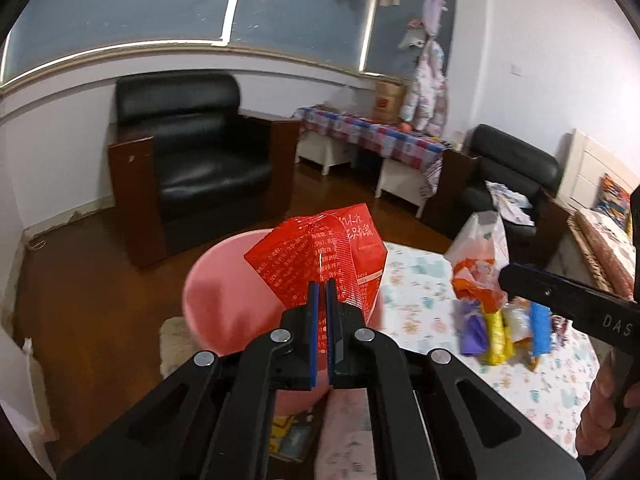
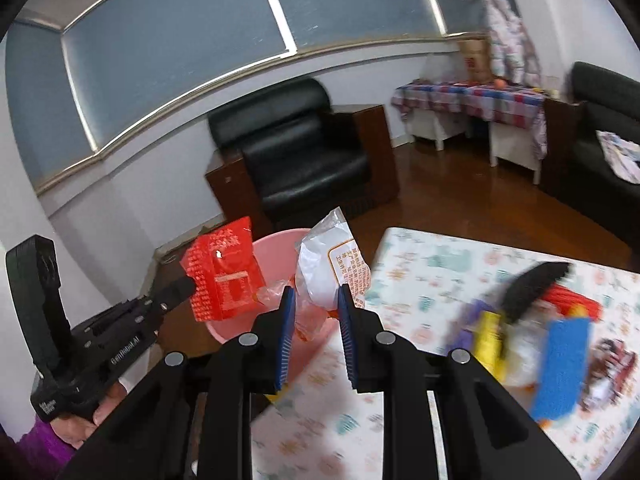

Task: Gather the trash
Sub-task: 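Carry the red bag and white bag over the pink bin with both grippers, then open both grippers to drop the bags into the pink bin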

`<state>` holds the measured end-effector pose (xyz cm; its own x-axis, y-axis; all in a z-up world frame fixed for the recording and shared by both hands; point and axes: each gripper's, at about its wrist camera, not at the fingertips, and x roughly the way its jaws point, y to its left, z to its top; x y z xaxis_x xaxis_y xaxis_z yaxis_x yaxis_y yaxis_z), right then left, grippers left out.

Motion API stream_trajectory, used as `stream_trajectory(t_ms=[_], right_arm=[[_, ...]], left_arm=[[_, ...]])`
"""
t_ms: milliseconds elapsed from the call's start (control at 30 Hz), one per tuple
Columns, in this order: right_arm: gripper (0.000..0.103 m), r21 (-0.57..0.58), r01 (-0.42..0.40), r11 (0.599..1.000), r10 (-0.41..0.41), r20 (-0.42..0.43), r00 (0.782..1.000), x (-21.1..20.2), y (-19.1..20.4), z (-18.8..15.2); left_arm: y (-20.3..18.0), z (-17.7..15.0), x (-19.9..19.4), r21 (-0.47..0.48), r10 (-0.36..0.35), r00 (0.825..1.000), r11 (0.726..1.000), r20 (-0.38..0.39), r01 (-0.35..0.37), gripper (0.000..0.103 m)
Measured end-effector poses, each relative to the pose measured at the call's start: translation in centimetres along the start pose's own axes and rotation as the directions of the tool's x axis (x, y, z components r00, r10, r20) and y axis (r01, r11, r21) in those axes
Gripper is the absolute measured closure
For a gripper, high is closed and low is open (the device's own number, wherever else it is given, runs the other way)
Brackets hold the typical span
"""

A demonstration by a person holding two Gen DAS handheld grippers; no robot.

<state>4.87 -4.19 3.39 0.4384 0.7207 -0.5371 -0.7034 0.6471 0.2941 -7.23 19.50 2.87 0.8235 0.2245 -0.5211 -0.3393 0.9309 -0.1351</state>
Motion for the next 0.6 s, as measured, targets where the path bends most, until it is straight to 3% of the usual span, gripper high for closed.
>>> stream_trajectory(t_ms=[200, 467, 600], right_arm=[[0.081, -0.047, -0.045, 0.998, 0.043, -0.055, 0.998, 5.6, 3.2, 0.7], [0.08, -0.009, -0.053, 0.999, 0.051, -0.14, 0.989, 11.4, 4.0, 0.0], [0.071, -0.01, -0.056, 0.998, 0.054, -0.161, 0.985, 12.9, 3.5, -0.2]], left_arm=[[1.7, -0.2, 2.3, -0.003, 0.051, 0.998, 0.999, -0.045, -0.051, 0.1], [3.0, -0.2, 4.2, -0.009, 0.051, 0.996, 0.999, -0.072, -0.051, 0.1], [3.7, -0.1, 4.4, -0.025, 0.055, 0.996, 0.998, -0.074, -0.057, 0.1]])
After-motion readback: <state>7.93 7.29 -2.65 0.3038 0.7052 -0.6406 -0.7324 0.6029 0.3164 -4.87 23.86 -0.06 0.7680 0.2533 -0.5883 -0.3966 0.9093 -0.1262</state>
